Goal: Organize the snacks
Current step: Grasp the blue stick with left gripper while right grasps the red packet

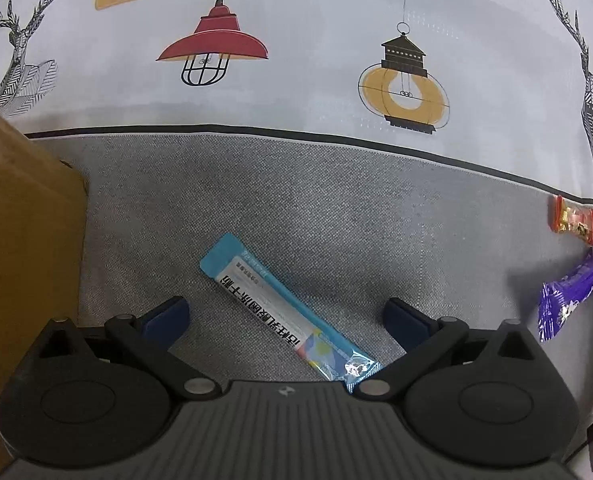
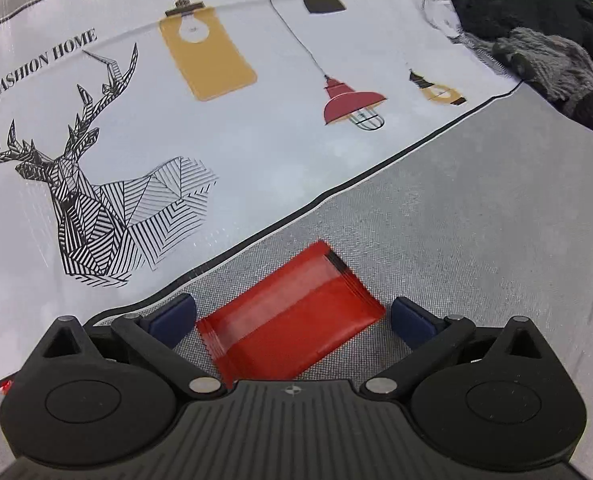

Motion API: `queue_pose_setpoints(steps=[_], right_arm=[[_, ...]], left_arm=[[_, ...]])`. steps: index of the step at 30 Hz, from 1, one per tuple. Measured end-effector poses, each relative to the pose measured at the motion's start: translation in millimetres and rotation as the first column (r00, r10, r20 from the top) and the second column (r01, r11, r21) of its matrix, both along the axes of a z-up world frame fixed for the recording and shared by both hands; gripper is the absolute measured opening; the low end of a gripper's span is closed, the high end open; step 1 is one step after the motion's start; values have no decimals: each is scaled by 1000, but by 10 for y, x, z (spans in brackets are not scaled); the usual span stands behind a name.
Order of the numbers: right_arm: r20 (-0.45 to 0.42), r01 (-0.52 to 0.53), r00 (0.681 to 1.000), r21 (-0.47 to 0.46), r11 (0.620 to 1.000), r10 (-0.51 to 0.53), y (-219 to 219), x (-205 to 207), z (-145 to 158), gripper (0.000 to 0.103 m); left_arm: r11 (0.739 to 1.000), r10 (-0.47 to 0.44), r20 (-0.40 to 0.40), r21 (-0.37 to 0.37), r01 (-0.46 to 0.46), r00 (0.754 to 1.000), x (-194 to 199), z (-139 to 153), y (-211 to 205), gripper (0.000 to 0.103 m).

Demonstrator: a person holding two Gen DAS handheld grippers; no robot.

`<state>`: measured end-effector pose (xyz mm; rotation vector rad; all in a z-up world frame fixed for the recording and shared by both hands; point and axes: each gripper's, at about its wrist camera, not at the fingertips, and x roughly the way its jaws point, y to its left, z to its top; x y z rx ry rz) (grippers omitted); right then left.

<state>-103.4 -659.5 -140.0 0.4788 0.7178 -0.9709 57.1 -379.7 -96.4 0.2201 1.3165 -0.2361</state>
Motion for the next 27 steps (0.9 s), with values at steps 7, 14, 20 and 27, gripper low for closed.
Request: queue_pose_setpoints(steps=[7,14,20,27], right_arm=[[46,-2,999,36,999,1,53,-284,142,5],[119,7,993,52,999,-13,395,-841,380,0],[146,-102,984,-35,994,106,979,-1251,842,0],[200,-208,957,-36,978,211,1751,-1566,1352,0]], left_arm=[[994,-112,38,-5,113,993,-197,267,-111,5],[979,-172,89,-97,180,981,-432,648,175,4],[960,-206,166,-157,232,964,-754,1185,463,4],[948,-214,249,-179,262,945,-1224,1771,992,4]])
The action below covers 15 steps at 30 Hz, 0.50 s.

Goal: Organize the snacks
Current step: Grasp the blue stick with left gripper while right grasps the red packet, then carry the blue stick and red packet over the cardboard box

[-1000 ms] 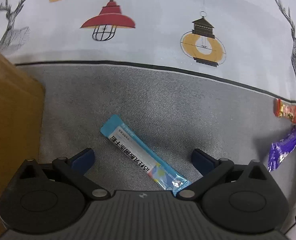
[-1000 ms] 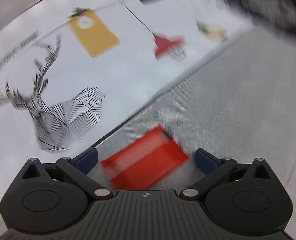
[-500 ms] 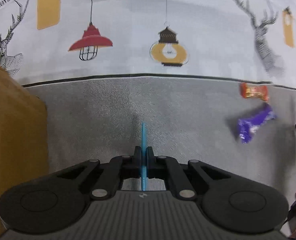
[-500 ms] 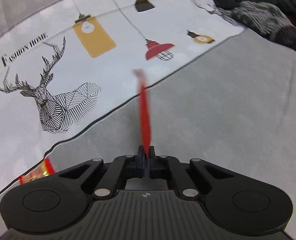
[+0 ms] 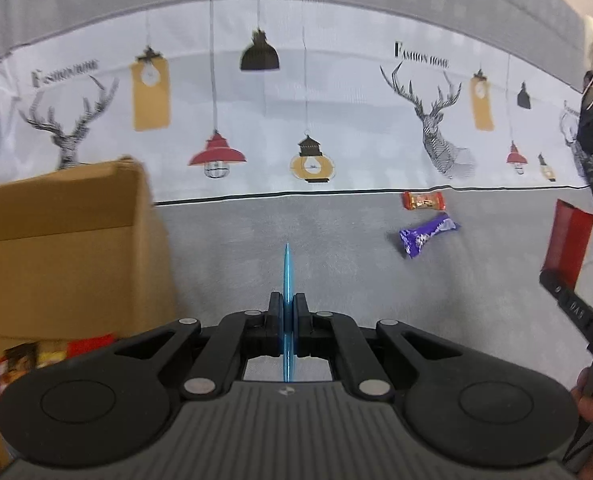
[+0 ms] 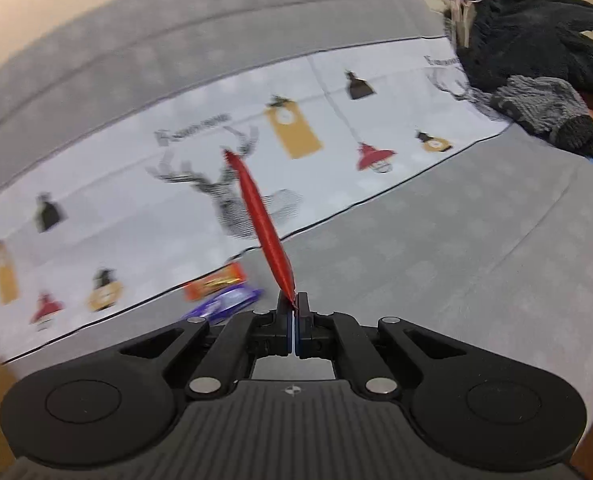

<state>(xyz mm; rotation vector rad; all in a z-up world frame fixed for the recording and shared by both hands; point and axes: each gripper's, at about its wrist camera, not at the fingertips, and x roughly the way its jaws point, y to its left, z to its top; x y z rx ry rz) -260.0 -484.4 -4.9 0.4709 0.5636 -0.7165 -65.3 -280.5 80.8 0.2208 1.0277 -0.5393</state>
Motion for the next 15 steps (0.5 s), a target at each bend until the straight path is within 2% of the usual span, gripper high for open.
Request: queue_pose_setpoints(steps=[4,8,15], right_arm=[[36,-52,998,30,998,51,541,-179,263,0],[45,-150,988,47,988,148,1129,-304,457,0],[45,-356,934,77,931,353,2126,-439,759,0]], left_arm=[[1000,18,10,-25,-18,1000,-240,231,439,4],[999,40,34,-23,-40,999,-449,417,931,4],[996,89,64,-5,-89,994,-795,609,1794,4]])
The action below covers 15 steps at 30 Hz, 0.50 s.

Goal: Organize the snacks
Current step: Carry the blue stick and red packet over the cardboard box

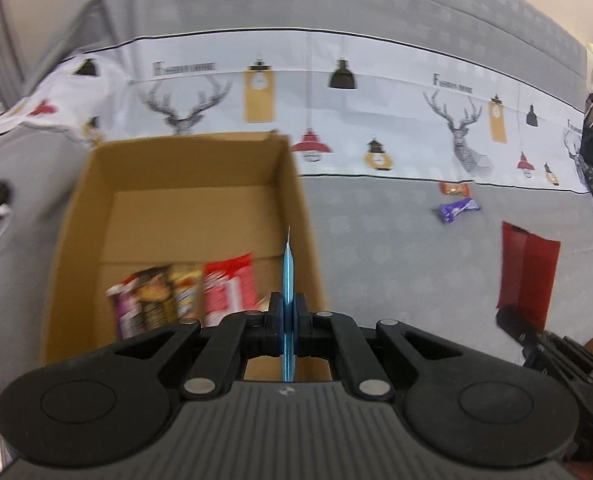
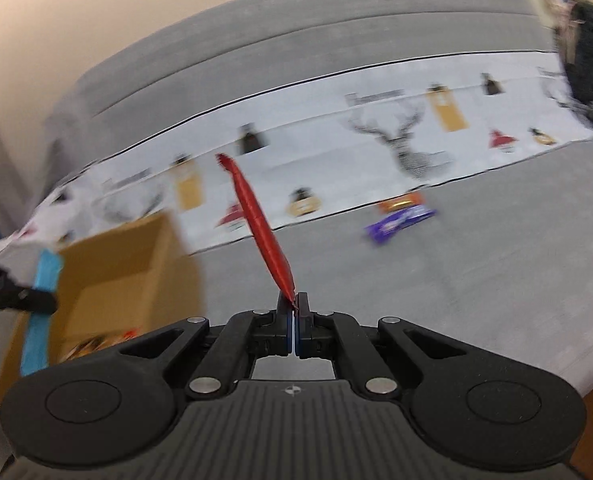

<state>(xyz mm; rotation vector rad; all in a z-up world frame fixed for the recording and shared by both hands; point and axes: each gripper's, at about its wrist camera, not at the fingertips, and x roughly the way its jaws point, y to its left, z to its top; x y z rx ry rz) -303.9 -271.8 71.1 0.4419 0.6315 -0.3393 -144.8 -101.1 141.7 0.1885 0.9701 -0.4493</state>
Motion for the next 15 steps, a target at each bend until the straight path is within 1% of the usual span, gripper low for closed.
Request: queue_pose_setpoints(steps=[3,8,15], right_arm=[[-1,-61,998,36,997,61,338,-64,72,0],[-4,-148,989,43,988,148,834,-147,150,0],[-22,-209,978,18,978,209,1222,-163,229,0]], left_arm=[[999,31,1,-10,-31,1000,-135,40,360,4],[995,95,-5,-38,-95,995,-299,84,872,4],[985,157,-14,-77,-157,988,-395,111,1362,4]])
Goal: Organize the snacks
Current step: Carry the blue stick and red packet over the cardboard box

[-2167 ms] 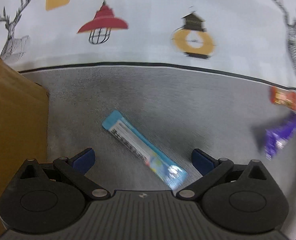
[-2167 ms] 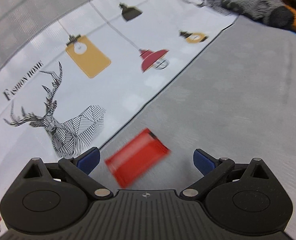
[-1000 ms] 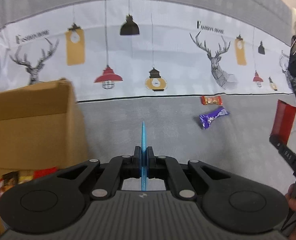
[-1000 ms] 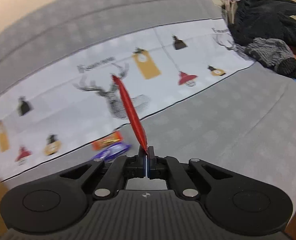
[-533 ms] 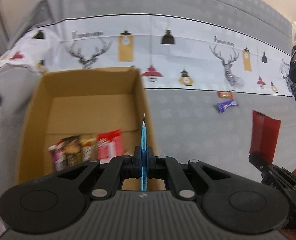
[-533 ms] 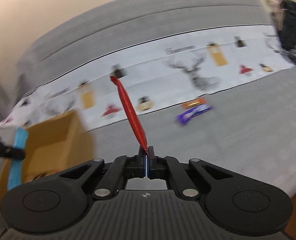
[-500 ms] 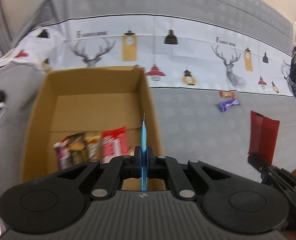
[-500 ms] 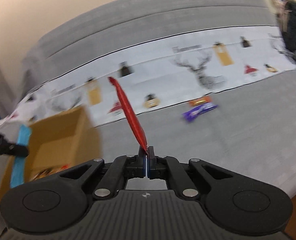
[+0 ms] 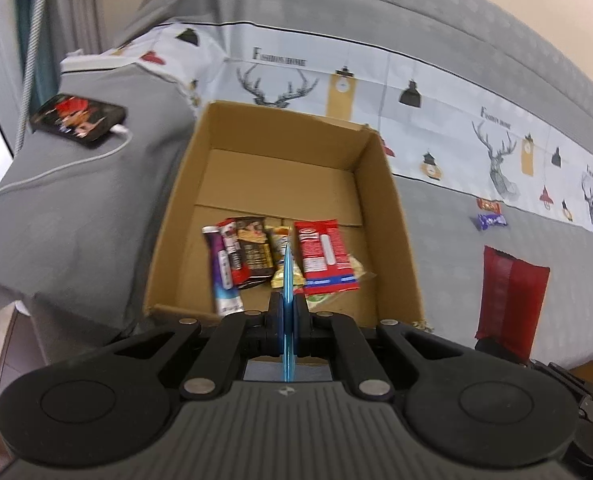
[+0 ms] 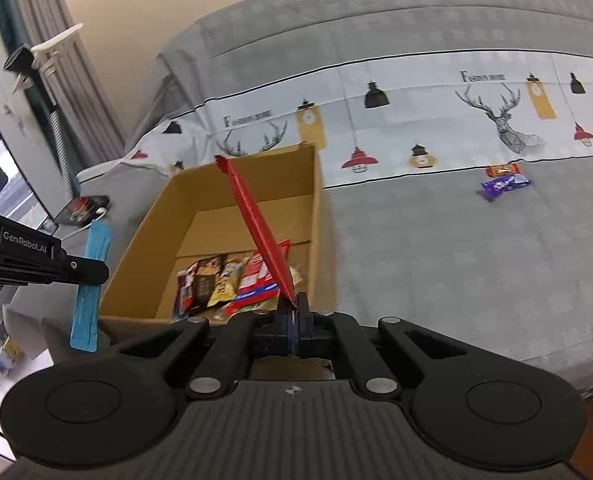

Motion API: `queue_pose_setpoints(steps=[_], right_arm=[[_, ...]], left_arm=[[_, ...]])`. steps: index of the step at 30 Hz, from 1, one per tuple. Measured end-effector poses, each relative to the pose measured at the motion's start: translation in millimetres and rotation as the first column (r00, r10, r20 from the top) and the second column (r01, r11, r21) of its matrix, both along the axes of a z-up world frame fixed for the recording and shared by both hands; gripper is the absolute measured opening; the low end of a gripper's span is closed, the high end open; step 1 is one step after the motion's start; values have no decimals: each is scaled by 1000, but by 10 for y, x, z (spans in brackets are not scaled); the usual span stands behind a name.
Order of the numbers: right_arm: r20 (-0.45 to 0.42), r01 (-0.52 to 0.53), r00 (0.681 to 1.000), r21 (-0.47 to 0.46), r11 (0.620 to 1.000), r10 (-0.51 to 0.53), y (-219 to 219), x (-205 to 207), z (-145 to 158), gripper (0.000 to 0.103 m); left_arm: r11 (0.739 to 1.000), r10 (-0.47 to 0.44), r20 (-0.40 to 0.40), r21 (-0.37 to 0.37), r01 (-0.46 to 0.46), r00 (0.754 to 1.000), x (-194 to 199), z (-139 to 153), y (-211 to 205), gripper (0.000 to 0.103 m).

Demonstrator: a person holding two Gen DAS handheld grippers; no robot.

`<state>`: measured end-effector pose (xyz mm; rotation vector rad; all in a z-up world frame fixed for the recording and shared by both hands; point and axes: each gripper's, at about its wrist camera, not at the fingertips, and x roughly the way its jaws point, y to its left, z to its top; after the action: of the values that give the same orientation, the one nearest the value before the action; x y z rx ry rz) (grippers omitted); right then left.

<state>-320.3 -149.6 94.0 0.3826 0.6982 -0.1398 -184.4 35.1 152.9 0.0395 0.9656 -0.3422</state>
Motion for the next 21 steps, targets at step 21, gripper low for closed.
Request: queue_pose_setpoints(steps=[21], right_arm=[[-60,-92,994,-36,995,90,233,514,-39,0]], left_arm=[[997,61,2,-43,-60,998,396,21,325,4]])
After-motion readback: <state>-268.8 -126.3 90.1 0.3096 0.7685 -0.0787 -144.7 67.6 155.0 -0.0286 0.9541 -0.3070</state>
